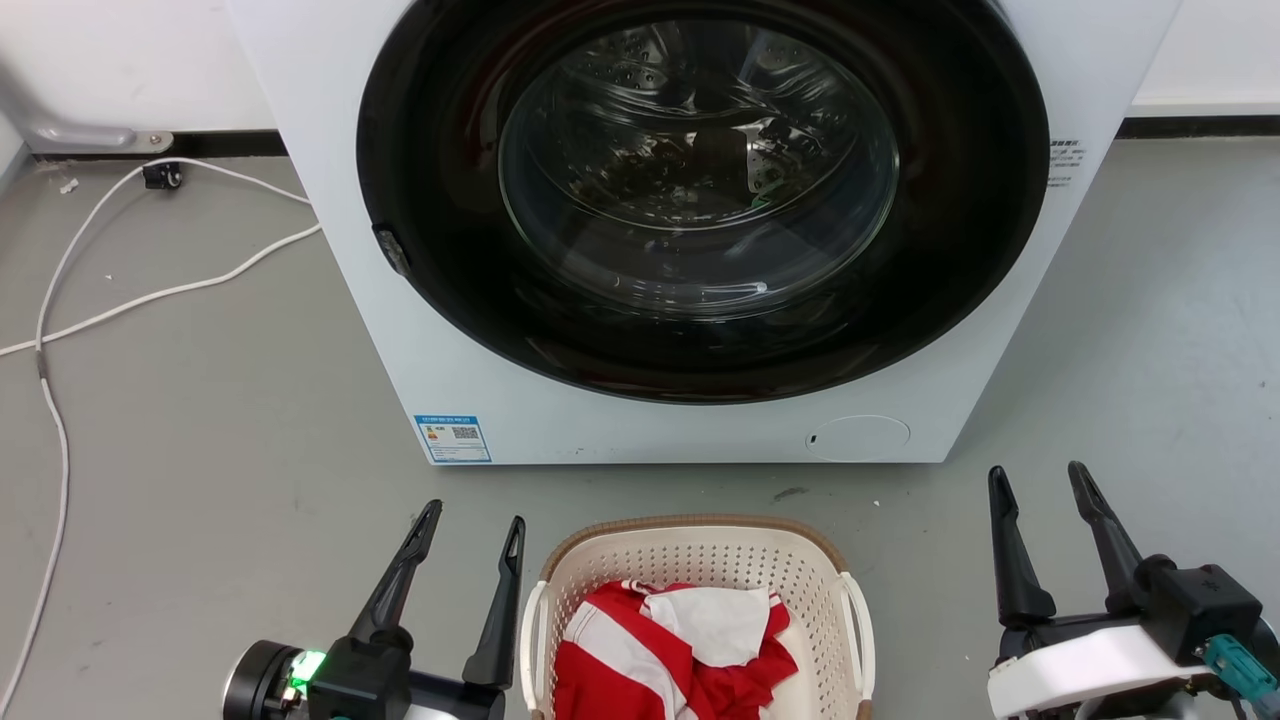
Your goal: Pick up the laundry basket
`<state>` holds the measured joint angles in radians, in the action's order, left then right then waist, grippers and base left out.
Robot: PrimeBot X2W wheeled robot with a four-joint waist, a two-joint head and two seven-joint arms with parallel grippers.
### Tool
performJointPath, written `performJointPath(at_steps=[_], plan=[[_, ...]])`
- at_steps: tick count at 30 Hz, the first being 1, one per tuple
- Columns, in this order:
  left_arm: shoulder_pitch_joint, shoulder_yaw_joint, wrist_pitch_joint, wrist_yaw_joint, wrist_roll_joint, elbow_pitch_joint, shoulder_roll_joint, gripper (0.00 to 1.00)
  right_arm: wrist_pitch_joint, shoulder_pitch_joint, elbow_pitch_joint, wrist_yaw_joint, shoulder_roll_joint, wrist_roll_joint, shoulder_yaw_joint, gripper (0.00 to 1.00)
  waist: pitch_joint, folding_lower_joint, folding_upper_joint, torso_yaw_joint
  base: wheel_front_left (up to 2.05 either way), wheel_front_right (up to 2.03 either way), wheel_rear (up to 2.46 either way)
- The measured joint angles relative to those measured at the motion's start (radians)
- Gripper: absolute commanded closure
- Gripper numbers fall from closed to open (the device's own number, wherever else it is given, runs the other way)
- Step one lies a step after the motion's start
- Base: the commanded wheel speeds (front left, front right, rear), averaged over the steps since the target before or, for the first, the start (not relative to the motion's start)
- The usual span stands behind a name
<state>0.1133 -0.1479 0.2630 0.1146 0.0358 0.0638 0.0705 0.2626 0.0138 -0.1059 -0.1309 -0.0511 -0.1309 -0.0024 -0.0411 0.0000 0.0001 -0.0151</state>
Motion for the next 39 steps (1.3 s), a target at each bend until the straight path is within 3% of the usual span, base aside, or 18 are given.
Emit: performJointPath(at_steps=[10,25,39], plan=[[-0.033,0.022,0.000,0.006,-0.005,-0.045,-0.001,0.00,0.000,-0.051,-0.040,0.000,0.001,0.039,0.027,0.00,-0.075,0.0000,-0.0001,-0.008,0.00,0.00,0.00],[-0.293,0.002,0.000,0.015,0.027,-0.287,0.069,0.00,0.000,-0.269,-0.247,0.000,0.000,0.106,0.019,0.00,-0.360,0.0002,0.0000,-0.005,0.00,0.00,0.00],[-0.563,-0.204,0.000,0.016,0.182,-0.666,0.167,0.00,-0.123,-0.530,-0.557,0.000,0.001,0.124,0.027,0.00,-0.569,0.0003,0.0000,-0.001,0.00,0.00,0.00]])
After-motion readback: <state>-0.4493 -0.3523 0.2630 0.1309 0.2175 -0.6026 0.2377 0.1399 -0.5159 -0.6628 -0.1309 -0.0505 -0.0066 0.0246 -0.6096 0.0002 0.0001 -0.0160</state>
